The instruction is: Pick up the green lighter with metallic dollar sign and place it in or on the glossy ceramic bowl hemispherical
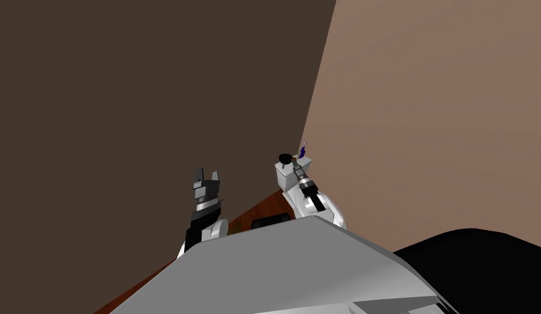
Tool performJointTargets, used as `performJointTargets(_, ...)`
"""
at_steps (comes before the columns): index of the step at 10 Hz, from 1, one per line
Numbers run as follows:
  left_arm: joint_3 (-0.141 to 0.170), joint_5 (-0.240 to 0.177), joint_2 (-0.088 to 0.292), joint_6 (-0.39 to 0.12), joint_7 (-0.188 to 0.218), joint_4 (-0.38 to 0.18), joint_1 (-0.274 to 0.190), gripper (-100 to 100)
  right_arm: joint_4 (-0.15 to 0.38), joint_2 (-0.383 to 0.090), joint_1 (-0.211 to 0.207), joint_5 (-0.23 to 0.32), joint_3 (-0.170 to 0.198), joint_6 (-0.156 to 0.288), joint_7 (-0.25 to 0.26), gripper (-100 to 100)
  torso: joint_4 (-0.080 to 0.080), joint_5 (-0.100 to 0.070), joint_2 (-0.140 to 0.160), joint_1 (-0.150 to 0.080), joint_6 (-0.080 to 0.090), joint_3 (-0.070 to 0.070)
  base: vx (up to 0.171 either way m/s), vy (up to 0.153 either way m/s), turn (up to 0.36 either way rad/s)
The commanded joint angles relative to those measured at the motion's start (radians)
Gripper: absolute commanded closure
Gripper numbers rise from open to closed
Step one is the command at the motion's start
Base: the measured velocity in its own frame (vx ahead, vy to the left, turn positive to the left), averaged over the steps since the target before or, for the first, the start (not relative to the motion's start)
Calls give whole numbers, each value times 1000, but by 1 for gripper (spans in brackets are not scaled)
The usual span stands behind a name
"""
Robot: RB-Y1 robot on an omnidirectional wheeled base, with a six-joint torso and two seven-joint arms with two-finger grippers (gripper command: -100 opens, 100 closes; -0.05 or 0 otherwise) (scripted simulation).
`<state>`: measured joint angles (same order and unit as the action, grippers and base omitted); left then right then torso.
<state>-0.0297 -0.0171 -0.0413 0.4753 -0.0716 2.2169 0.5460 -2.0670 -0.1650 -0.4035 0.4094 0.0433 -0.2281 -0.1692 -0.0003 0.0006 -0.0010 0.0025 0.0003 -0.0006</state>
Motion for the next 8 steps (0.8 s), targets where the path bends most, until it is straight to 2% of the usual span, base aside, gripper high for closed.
performJointTargets(1, 0, 0, 0, 0, 0, 0, 0, 0, 16, -12, -4, 42, 0, 47, -1, -100, 0, 0, 0, 0, 0, 0, 13, 38, 116)
performJointTargets(2, 0, 0, 0, 0, 0, 0, 0, 0, 36, -23, 0, 76, 0, 75, -2, -100, 0, 0, 0, 0, 0, 0, 23, 47, 140)
performJointTargets(3, 0, 0, 0, 0, 0, 0, 0, 0, 36, -23, 0, 78, 0, 86, -2, -100, 0, 0, 0, 1, 0, 0, 18, 36, 62)
performJointTargets(5, 0, 0, 0, 0, 0, 0, 0, 0, 76, -46, 9, 145, -2, 152, -5, -100, 0, 0, 0, 0, 0, 0, 16, 42, 150)
performJointTargets(6, 0, 0, 0, 0, 0, 0, 0, 0, 76, -46, 9, 152, -2, 167, -5, -100, 0, 0, 0, 0, 0, 0, 20, 32, 59)
performJointTargets(8, 0, 0, 0, 0, 0, 0, 0, 0, 119, -69, 19, 220, -4, 232, -8, -100, 0, 0, 0, 0, 0, 0, 20, 43, 131)
